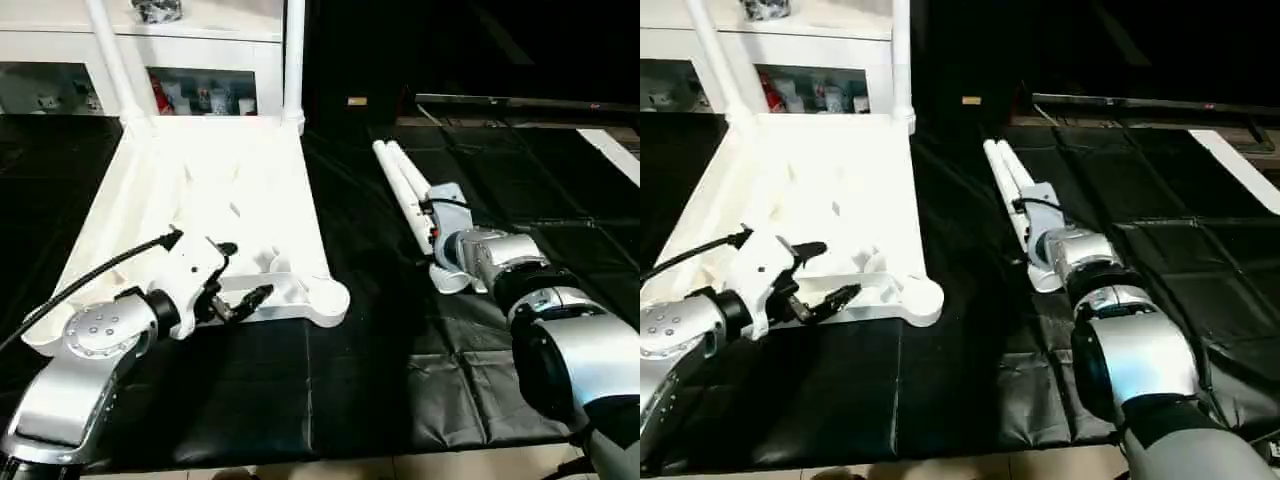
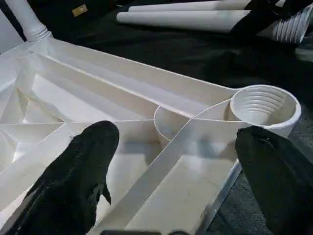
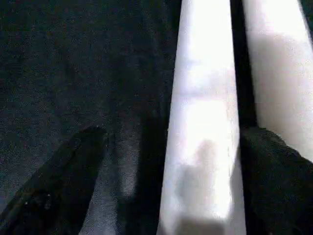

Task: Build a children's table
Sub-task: Pick table leg

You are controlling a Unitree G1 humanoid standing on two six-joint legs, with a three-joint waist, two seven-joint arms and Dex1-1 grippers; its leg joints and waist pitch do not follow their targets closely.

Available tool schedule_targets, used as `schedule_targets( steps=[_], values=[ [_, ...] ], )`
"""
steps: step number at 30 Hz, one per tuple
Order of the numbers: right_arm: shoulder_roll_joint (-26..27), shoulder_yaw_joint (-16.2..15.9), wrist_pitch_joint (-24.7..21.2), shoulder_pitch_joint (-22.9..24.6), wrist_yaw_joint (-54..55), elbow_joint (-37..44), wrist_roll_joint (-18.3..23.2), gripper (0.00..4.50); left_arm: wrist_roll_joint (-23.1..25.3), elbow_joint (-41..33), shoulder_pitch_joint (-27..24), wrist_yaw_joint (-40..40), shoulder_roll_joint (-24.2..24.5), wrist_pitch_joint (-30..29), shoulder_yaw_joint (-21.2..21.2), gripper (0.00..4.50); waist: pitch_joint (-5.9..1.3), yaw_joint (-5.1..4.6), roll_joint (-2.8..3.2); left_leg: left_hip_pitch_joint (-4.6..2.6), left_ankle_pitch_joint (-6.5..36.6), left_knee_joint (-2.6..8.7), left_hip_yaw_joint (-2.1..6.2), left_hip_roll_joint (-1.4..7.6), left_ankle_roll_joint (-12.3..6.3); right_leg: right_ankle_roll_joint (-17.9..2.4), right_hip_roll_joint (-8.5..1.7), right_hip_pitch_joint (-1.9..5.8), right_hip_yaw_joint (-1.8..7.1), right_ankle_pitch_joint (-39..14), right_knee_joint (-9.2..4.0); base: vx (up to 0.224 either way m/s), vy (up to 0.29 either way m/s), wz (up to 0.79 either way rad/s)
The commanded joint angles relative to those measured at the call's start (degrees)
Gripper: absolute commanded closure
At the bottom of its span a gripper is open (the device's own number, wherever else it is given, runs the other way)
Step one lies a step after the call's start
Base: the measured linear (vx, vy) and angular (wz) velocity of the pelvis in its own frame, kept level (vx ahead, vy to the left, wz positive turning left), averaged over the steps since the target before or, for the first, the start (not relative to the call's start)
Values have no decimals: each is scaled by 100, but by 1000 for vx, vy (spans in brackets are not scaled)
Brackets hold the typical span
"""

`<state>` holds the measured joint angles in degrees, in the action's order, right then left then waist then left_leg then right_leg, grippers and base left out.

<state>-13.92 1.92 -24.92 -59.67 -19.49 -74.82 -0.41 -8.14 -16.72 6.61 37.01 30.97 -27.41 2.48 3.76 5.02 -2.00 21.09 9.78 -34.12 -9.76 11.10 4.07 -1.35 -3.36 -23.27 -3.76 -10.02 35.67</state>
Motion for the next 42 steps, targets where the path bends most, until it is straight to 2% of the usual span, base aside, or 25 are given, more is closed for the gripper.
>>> schedule_targets(
  steps=[1,8,12,13,16,17,18,22,24,26,27,32,38,40,41,42],
  values=[
    [31,105,-233,-42,-147,-122,98,17,-15,-95,0,20,46,-67,-10,5,-376,-6,55,-73,1694,383,42,176,209,-1012,-415,228,266,-1794,-419,0,0,0],
    [10,106,-567,-19,-398,-219,47,75,-36,-117,-10,21,76,-104,1,0,-369,3,57,-87,1852,385,54,174,242,-952,-416,204,263,-2063,-441,0,0,0],
    [-19,-39,-681,-20,-551,-254,-105,105,-45,-118,1,29,90,-127,5,0,-365,8,60,-87,1917,391,63,183,275,-940,-429,192,264,-2135,-452,0,0,0],
    [-47,-238,-733,-15,-733,-269,-289,116,-47,-116,8,52,113,-150,8,0,-367,6,55,-87,1930,392,67,183,281,-948,-419,191,257,-2139,-446,0,0,0],
    [-63,-374,-747,-5,-841,-278,-414,134,-50,-115,6,67,131,-159,6,0,-368,10,53,-90,2018,398,74,189,308,-927,-431,189,262,-2176,-452,0,0,0],
    [-91,-646,-705,22,-931,-289,-679,153,-50,-103,7,81,155,-166,2,0,-370,6,33,-86,2031,399,77,189,310,-929,-426,187,255,-2185,-450,0,0,0],
    [-96,-754,-675,33,-951,-291,-786,162,-48,-98,9,81,163,-170,0,0,-371,11,42,-86,2042,400,80,192,322,-926,-434,185,258,-2193,-451,0,0,0],
    [-96,-842,-658,41,-984,-289,-885,185,-43,-92,23,71,168,-181,9,0,-370,7,31,-94,2086,400,82,192,331,-916,-436,180,265,-2217,-454,0,0,0],
    [-80,-903,-639,43,-1034,-288,-961,216,-39,-93,26,62,170,-185,14,0,-374,8,23,-89,2047,398,81,192,321,-912,-434,184,266,-2191,-448,0,0,0],
    [-70,-904,-636,40,-1046,-286,-971,216,-37,-93,25,58,172,-186,16,0,-371,9,27,-89,2052,399,82,194,322,-913,-435,181,267,-2202,-450,0,0,0],
    [-55,-832,-648,26,-1026,-278,-921,239,-39,-88,24,55,180,-179,16,0,-367,8,29,-96,2081,399,81,192,325,-907,-432,175,267,-2224,-454,0,0,0],
    [-62,-735,-666,-20,-1044,-271,-859,254,-43,-39,59,42,193,-155,18,0,-369,-2,24,-95,2103,402,84,191,326,-889,-428,175,264,-2239,-456,0,0,0],
    [-98,-604,-635,-39,-917,-259,-764,256,-34,-6,75,22,174,-131,17,0,-375,-5,29,-98,2099,399,82,189,327,-911,-424,177,263,-2174,-451,0,0,0],
    [-144,-353,-504,-96,-700,-211,-584,256,-83,-1,70,-59,84,-130,-48,0,-374,-3,27,-99,2093,396,82,189,331,-906,-430,176,265,-2207,-453,0,0,0],
    [-144,-353,-504,-96,-700,-211,-584,256,-83,-1,70,-59,84,-130,-48,0,-373,-6,25,-101,2093,396,78,189,333,-903,-432,176,269,-2206,-458,0,0,0],
    [-193,-73,-298,-163,-446,-117,-359,257,-161,93,154,-347,-190,-180,-200,0,-378,-2,1,-106,2076,391,72,186,331,-897,-434,177,266,-2191,-457,0,0,0]
  ],
)
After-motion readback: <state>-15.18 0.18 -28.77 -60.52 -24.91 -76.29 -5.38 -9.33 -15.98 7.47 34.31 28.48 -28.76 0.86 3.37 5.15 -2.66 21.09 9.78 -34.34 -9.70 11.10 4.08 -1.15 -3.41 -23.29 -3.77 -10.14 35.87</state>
